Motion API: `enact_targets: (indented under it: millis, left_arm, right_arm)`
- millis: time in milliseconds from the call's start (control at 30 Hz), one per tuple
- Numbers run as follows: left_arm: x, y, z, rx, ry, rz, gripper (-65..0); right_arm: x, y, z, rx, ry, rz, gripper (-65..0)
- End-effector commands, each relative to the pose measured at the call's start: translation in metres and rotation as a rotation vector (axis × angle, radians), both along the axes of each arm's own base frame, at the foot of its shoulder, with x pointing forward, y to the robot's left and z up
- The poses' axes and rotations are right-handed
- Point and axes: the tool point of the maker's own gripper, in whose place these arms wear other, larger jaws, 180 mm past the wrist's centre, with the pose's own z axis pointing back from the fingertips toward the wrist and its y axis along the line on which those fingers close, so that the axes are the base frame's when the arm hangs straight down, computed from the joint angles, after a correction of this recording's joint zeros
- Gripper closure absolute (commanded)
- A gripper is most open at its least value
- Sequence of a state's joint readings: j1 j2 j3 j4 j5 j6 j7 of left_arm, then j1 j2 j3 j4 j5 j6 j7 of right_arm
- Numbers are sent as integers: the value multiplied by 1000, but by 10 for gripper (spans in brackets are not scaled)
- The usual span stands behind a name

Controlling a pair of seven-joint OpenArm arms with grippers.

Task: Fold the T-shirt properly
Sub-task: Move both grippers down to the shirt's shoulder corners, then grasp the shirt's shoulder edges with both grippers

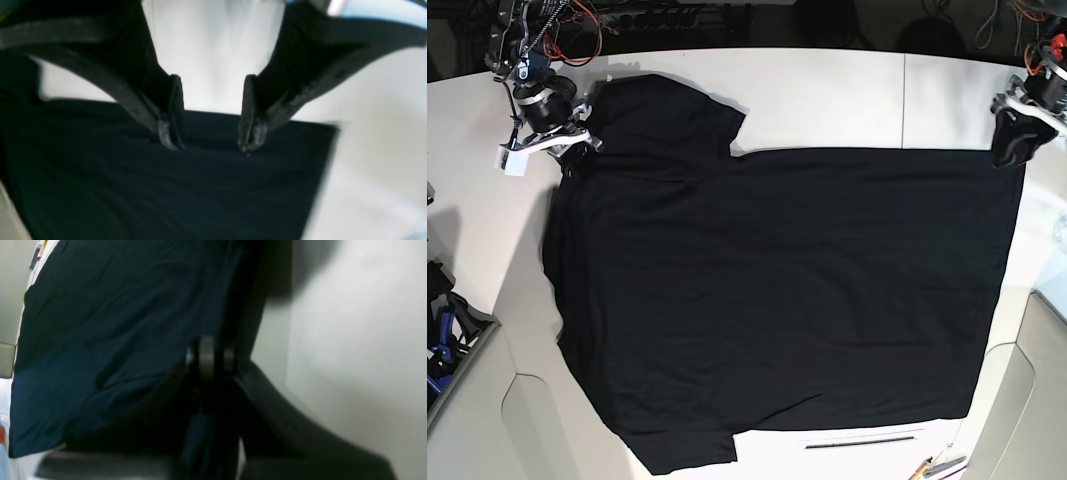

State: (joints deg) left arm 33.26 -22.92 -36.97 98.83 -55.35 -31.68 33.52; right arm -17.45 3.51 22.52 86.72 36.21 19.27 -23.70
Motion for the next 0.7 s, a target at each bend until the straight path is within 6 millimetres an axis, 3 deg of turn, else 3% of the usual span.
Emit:
enact_targets:
  millis: [0,200,367,500,667]
  left_arm:
    - [7,13,8,7,-33,20,-295]
    - [12,64,-27,-41,35,165,-295]
    - [19,98,-45,-81,64,257,-295]
    - [22,111,-56,-118,77,311,-295]
    - [24,109,-66,-168,91,329,-295]
  right_arm:
    - [5,-4,9,-6,-37,-2,0]
    - [5,-4,9,-5,-37,-2,0]
    - [5,-4,9,-6,-36,-1,0]
    - [5,-4,9,-6,-36,-1,0]
    - [5,-4,9,-5,-36,-2,0]
